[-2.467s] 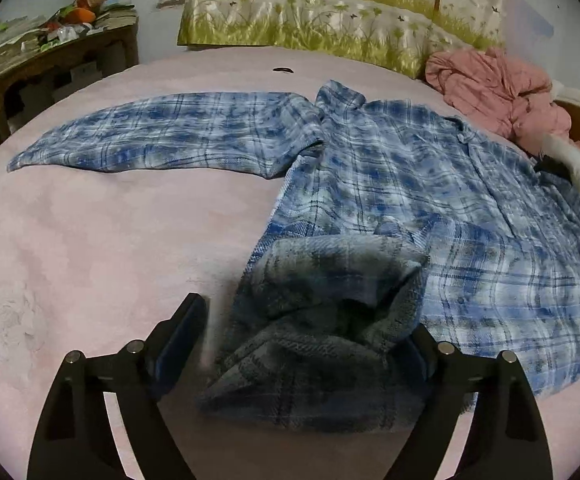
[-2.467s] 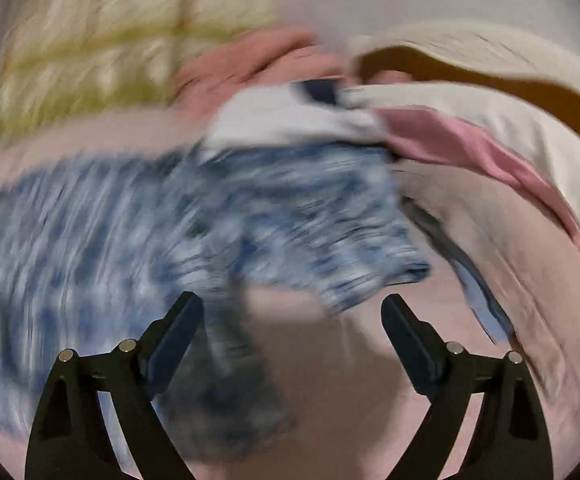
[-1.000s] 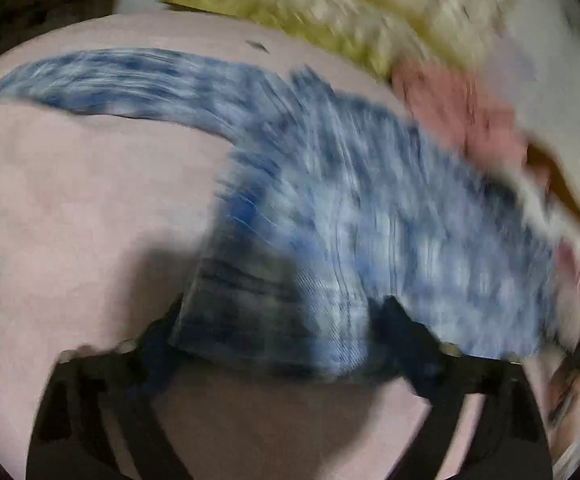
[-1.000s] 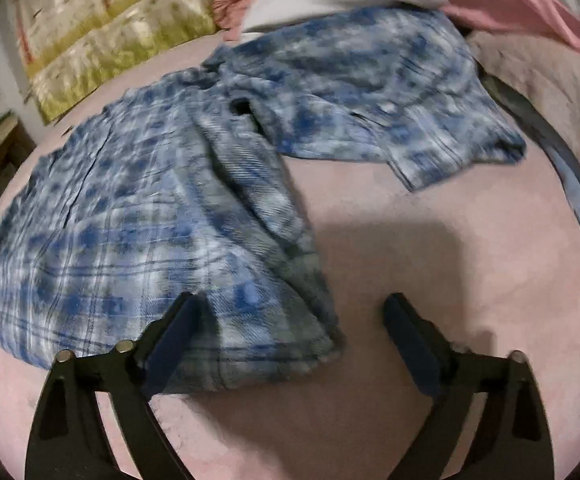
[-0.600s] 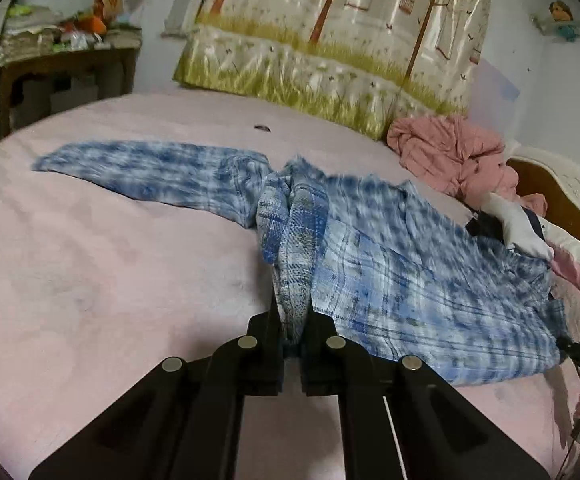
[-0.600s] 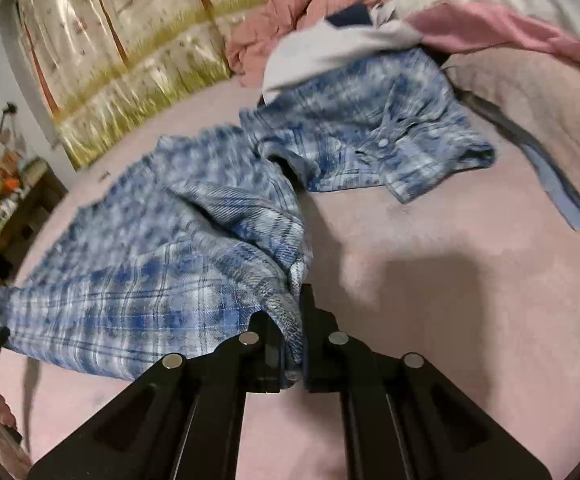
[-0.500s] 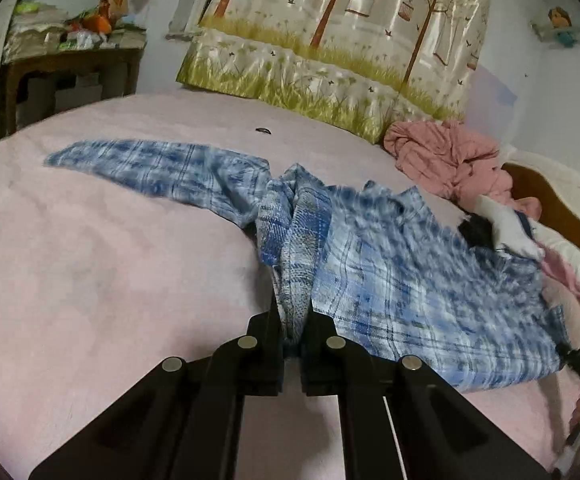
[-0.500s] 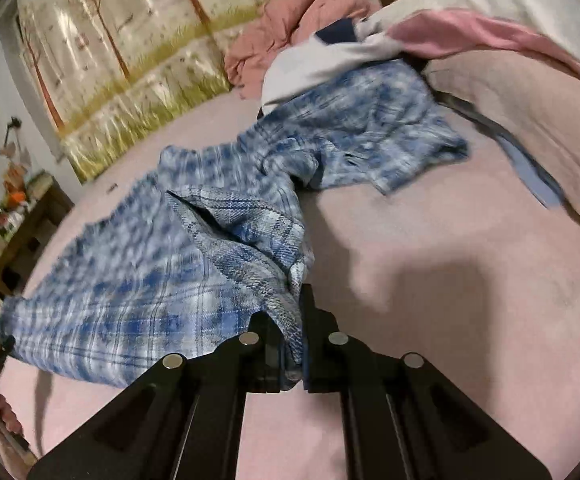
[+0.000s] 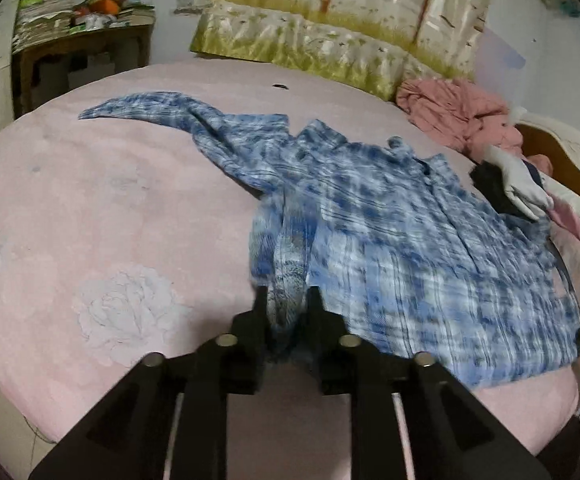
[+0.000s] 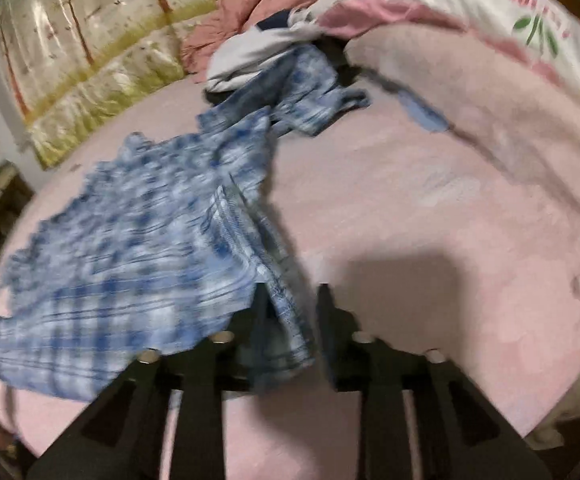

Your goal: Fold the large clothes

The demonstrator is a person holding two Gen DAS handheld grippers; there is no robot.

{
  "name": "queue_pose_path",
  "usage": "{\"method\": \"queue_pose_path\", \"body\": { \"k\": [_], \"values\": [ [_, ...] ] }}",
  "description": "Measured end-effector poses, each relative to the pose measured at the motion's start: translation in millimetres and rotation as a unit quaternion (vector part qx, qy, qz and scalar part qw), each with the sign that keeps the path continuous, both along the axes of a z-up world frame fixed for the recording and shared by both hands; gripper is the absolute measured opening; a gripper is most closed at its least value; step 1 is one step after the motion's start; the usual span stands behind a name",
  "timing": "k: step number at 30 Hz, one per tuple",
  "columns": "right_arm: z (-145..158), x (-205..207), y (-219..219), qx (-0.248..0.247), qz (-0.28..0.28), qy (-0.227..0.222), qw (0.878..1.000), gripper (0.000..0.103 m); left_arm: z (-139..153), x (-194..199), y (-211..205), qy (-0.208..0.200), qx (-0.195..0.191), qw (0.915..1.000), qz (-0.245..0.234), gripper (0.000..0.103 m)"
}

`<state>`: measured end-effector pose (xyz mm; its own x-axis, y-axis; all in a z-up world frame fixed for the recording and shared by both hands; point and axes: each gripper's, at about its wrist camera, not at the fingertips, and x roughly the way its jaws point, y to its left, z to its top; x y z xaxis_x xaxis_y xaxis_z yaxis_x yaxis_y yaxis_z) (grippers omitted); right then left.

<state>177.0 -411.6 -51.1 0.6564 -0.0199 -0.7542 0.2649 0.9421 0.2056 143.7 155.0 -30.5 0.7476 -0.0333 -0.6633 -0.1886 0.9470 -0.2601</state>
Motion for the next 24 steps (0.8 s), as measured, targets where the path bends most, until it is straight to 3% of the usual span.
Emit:
{"method": "queue_pose_path", "body": {
  "k": [1, 3, 4, 5, 7, 10, 11, 12, 13, 14, 15, 19, 21, 24],
  "values": [
    [4, -1, 0, -0.014, 0.004, -0.009, 1.0, 0.05, 2, 0, 2, -0.009, -0.004, 0.9999, 0.004, 0.035],
    [14, -3, 3, -0.038, 0.015, -0.037, 0.998, 0.066, 11, 1, 4, -0.035, -0.004, 0.9994, -0.002, 0.075],
    [19, -4, 6, -0.053, 0.017, -0.045, 0.997, 0.077, 17, 3, 2, -0.048, 0.005, 0.9988, -0.008, 0.078],
    [23, -1, 11, -0.073, 0.019, -0.048, 0.996, 0.08, 20, 7, -1, -0.054, 0.015, 0.9983, -0.015, 0.08],
    [26, 9, 20, -0.091, 0.038, -0.045, 0.994, 0.08, 22, 21, -6, -0.041, 0.031, 0.9982, -0.031, 0.083],
    [18, 23, 33, -0.073, 0.083, -0.025, 0.994, 0.08, 7, 56, -9, 0.013, 0.039, 0.9982, -0.043, 0.083],
    [13, 30, 37, -0.075, 0.093, -0.012, 0.993, 0.074, 0, 62, -10, 0.02, 0.04, 0.9975, -0.054, 0.082],
    [7, 37, 41, -0.088, 0.097, 0.002, 0.991, 0.066, -6, 67, -12, 0.02, 0.045, 0.9963, -0.07, 0.072],
    [3, 41, 45, -0.112, 0.09, 0.004, 0.99, 0.037, -12, 71, -16, 0.017, 0.067, 0.9946, -0.077, 0.058],
    [1, 41, 47, -0.139, 0.074, -0.006, 0.988, 0.007, -15, 72, -18, 0.018, 0.086, 0.9934, -0.073, 0.017],
    [2, 38, 47, -0.161, 0.061, -0.021, 0.985, 0.003, -16, 72, -17, 0.013, 0.094, 0.9931, -0.068, 0.004],
    [16, 31, 34, -0.14, 0.051, -0.081, 0.985, 0.002, 6, 58, 5, -0.082, 0.057, 0.9945, -0.032, 0.004],
    [20, 38, 27, -0.113, 0.053, -0.092, 0.988, 0.002, 11, 63, 13, -0.089, 0.042, 0.9949, -0.022, 0.004],
    [14, 59, 26, -0.09, 0.05, -0.076, 0.992, 0.002, 9, 78, 12, -0.086, 0.058, 0.9945, -0.017, 0.004]
  ]
}}
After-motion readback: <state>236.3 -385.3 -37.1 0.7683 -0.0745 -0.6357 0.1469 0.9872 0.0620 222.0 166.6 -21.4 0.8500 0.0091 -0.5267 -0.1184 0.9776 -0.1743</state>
